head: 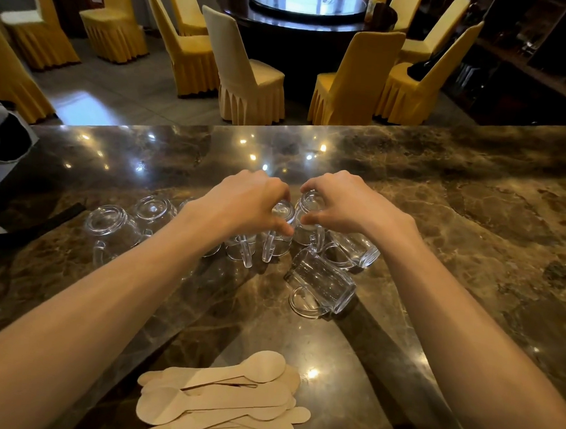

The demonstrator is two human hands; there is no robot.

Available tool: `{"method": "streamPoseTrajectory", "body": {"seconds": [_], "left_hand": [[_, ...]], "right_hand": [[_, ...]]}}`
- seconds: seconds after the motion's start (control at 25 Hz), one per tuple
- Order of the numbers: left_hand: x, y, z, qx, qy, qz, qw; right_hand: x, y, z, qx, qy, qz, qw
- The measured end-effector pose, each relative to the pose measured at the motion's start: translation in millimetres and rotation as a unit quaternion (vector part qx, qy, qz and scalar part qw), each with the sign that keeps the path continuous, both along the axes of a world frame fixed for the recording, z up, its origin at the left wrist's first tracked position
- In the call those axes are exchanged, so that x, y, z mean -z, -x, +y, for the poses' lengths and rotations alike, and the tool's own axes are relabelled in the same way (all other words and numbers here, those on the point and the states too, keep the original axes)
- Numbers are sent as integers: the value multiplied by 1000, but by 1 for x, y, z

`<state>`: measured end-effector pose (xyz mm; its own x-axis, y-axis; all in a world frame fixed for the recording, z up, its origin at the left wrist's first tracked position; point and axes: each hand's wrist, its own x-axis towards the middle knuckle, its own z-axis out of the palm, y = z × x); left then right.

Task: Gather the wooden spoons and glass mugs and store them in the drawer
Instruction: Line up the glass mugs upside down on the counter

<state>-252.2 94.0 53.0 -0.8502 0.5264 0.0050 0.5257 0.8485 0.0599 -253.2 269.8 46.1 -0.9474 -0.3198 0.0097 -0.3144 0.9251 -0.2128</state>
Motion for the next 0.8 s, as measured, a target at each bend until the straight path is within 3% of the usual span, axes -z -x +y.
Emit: {"method": "streamPoseTrajectory", "body": {"seconds": [0.56,0.68,0.8], "left_hand": [[-3,-11,5,-19,47,1,999],[-7,-22,7,-15,65,28,997],[-14,-43,12,39,5,97,994]], "right_hand": [[3,2,1,-2,8,-10,1000],[2,-12,12,14,72,8,997],[9,-37,34,78,173,74,979]]}}
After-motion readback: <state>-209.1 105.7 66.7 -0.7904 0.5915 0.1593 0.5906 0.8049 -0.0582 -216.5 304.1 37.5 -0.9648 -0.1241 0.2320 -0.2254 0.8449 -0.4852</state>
